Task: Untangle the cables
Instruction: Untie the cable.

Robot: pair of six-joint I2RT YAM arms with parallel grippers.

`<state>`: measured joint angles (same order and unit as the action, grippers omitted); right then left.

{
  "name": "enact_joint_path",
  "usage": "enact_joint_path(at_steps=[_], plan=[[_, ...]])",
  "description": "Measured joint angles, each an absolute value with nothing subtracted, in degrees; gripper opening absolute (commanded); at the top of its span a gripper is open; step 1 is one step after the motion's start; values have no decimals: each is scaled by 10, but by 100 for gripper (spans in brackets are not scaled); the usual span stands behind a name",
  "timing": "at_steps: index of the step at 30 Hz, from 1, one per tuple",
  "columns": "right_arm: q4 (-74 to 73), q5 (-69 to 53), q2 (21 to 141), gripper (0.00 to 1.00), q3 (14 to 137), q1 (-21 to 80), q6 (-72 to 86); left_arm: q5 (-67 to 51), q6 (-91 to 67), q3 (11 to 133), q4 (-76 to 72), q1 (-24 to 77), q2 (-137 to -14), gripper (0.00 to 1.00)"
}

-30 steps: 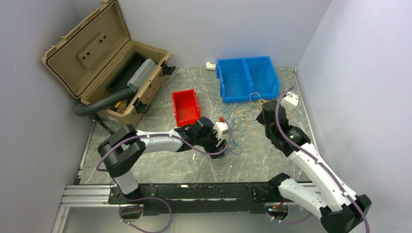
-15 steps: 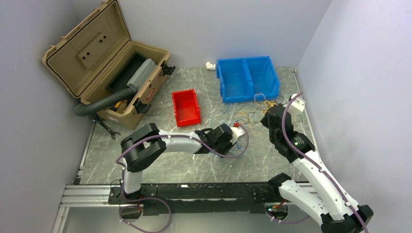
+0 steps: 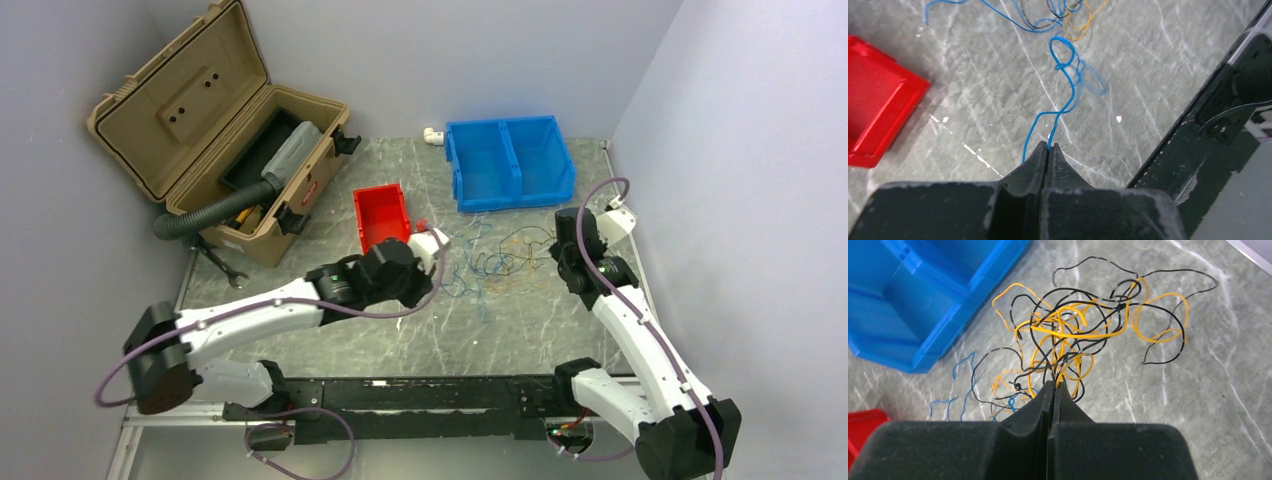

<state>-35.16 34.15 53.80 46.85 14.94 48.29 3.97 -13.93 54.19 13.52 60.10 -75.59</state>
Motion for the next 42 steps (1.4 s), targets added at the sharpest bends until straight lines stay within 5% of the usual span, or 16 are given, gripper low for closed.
enact_joint_path(at_steps=[15, 17, 20, 22, 32, 42], plan=[[-418, 347, 470, 0, 447, 82, 524, 46, -172, 522, 226, 475, -589, 0], [-396, 311, 465, 12, 438, 81, 492, 46, -168, 532, 240, 467, -585, 0], [-349, 233, 454, 69, 412, 81, 437, 46, -156, 572, 267, 457, -585, 0], [-316, 178, 437, 93, 386, 81, 397, 46, -147, 613, 283, 451, -587, 0], [-167, -128, 464, 93, 350, 150, 252, -58, -101, 723, 319, 446, -592, 0], [81, -237, 495, 94, 315, 345, 176, -184, -80, 782, 346, 446, -617, 0]])
